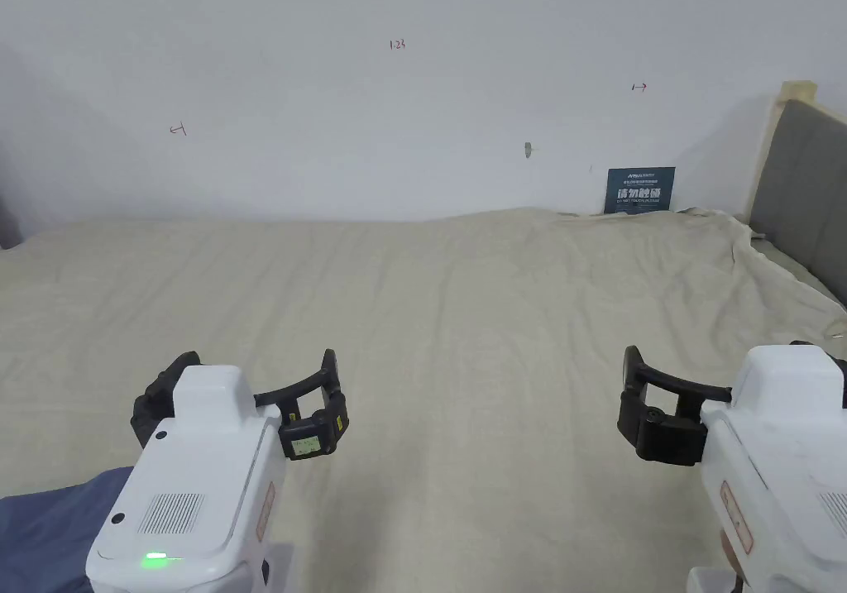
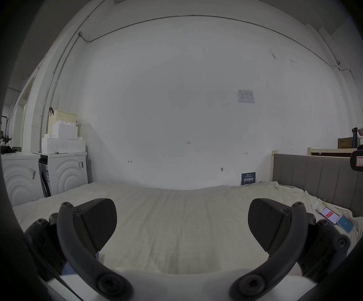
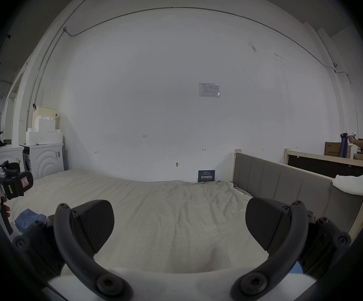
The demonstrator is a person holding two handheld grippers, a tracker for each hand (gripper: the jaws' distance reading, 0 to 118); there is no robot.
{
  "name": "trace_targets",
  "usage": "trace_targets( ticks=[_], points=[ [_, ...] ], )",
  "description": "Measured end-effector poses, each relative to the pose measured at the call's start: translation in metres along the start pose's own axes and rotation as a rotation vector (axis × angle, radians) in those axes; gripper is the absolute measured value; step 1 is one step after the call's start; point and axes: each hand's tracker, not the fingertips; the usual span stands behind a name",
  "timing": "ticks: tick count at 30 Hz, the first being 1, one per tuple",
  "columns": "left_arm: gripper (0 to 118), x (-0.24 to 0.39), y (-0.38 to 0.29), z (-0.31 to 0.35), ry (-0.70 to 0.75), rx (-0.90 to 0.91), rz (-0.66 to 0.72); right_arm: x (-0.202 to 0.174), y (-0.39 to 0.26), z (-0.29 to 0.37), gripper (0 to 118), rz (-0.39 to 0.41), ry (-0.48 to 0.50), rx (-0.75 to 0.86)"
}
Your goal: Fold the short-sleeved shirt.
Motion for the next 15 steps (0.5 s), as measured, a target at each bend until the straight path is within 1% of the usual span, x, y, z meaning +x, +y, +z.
trace_targets(
  ticks=[15],
  points=[
    [118,-0.0004,-0.0011,0.0007,-0.004,-0.001,-0.01,0.0026,-0.0008,0.0009,118,0.006,-0.003,0.014]
  ],
)
